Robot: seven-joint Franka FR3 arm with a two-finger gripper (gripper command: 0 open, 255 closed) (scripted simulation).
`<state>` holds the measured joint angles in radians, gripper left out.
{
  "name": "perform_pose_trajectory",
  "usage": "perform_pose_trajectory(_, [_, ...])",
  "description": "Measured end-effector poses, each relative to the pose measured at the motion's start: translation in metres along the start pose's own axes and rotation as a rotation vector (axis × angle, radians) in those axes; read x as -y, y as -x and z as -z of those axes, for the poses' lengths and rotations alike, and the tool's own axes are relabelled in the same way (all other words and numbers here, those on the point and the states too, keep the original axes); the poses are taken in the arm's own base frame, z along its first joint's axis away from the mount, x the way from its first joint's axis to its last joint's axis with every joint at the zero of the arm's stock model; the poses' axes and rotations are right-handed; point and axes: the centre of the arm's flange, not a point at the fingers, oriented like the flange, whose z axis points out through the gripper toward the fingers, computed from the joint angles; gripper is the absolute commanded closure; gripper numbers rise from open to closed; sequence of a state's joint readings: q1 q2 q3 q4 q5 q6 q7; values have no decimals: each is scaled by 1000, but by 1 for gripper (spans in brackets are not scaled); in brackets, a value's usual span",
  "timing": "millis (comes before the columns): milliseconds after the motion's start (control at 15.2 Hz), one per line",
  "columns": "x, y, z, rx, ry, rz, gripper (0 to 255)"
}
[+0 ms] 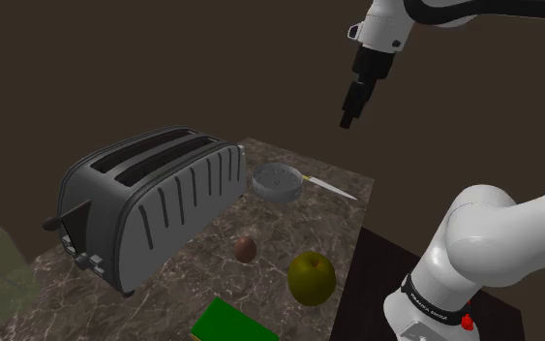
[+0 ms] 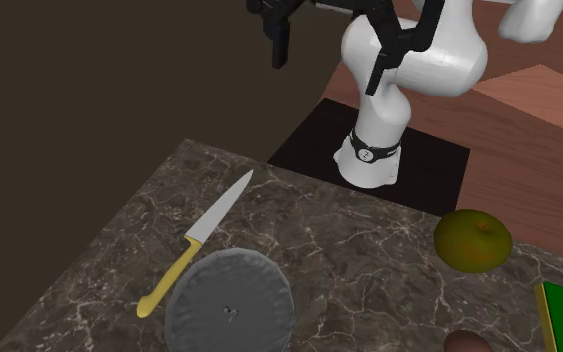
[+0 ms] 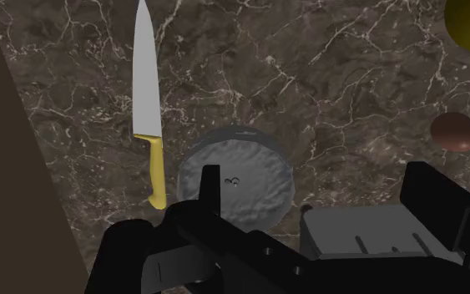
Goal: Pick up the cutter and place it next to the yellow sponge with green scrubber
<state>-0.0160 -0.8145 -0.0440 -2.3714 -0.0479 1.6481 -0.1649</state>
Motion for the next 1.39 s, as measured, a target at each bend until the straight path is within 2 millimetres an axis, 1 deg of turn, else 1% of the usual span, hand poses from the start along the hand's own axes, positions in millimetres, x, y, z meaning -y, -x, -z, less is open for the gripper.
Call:
perform_pose_trajectory(66, [0,0,0,0,0,0,0])
perform_pose_trajectory(132, [-3,-3,-5,2,-1,3,0])
perform_pose_trajectory(264, [-19,-11,-21,8,-6,15,0])
perform_pose_trajectory(330, [-22,-14,-33,12,-9,22,0])
perform_pose_trajectory(396, [-32,-21,-43,15,-11,28,0])
perform_pose_trajectory(462, [-35,-26,-53,19,-14,35,0])
perform_pose_trajectory(660, [-57,-40,-84,30,-23,57,0])
perform_pose_trajectory(990, [-89,-68,-136,48,-37,94,0])
perform_pose_trajectory(1056, [-95,-71,-146,52,-40,102,0])
perform_pose_trajectory(1188, [-109,-81,-168,58,-46,116,0])
perform_pose_trajectory(1254, [-117,-86,-182,62,-48,123,0])
perform_pose_trajectory(1320, [-119,-93,-192,66,-51,131,0])
perform_pose_trajectory(1386, [-127,-97,-204,70,-54,137,0])
